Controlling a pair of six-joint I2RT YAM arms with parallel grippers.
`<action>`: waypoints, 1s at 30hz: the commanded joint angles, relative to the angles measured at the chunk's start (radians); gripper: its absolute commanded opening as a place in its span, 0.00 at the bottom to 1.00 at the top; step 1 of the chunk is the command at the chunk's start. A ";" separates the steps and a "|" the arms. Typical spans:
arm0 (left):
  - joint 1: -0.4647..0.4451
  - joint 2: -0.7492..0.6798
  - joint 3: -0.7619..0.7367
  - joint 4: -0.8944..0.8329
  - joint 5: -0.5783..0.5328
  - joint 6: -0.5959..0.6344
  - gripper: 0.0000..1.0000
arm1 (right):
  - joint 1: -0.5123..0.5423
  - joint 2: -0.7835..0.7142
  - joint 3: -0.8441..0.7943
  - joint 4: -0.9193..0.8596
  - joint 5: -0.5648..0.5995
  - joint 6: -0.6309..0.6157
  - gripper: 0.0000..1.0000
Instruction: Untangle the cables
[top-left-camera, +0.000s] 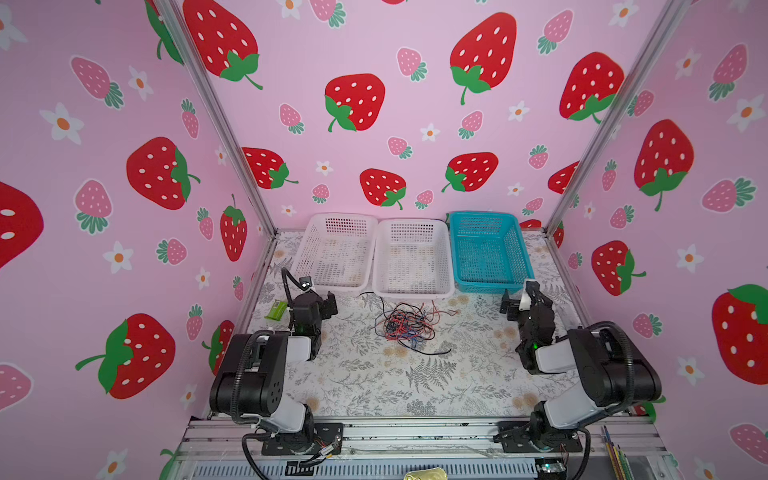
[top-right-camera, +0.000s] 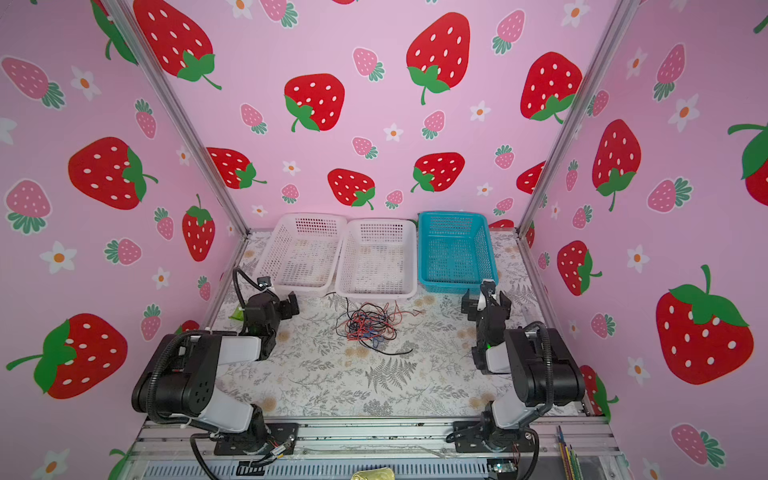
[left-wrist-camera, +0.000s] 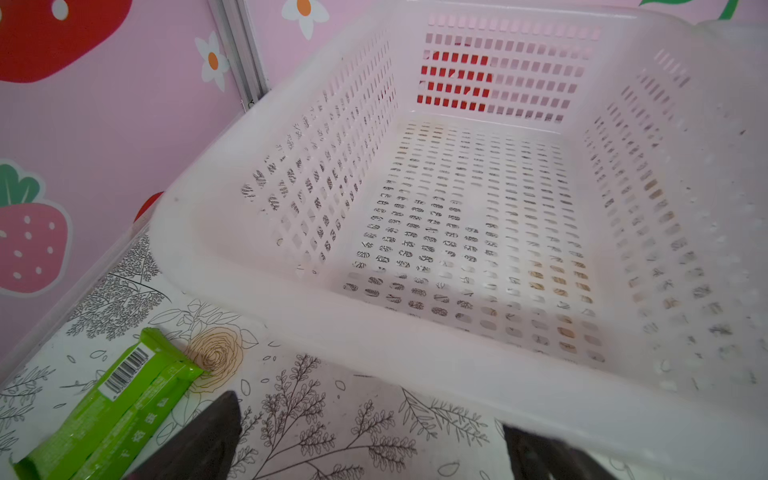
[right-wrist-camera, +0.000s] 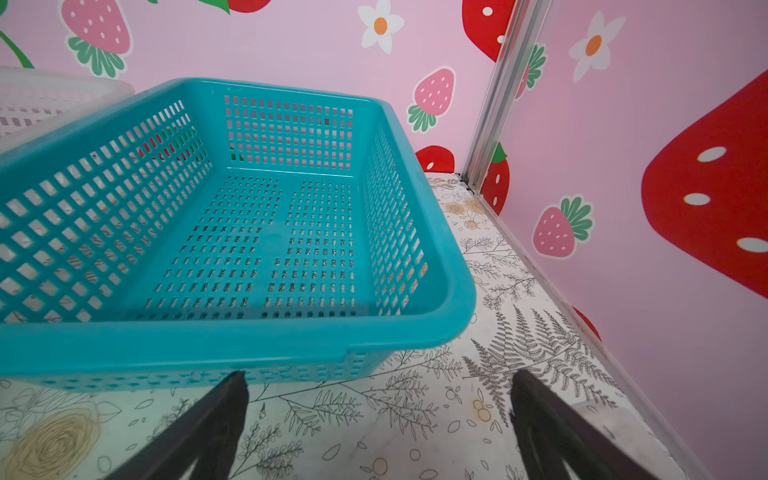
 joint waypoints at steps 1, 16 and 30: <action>-0.003 0.005 0.021 0.006 -0.014 0.006 0.99 | -0.007 -0.005 0.008 0.015 -0.007 -0.003 0.99; -0.003 0.005 0.020 0.006 -0.015 0.006 0.99 | -0.007 -0.005 0.008 0.014 -0.007 -0.003 0.99; -0.002 0.005 0.022 0.006 -0.014 0.006 0.99 | 0.011 -0.205 0.018 -0.147 0.090 0.012 0.99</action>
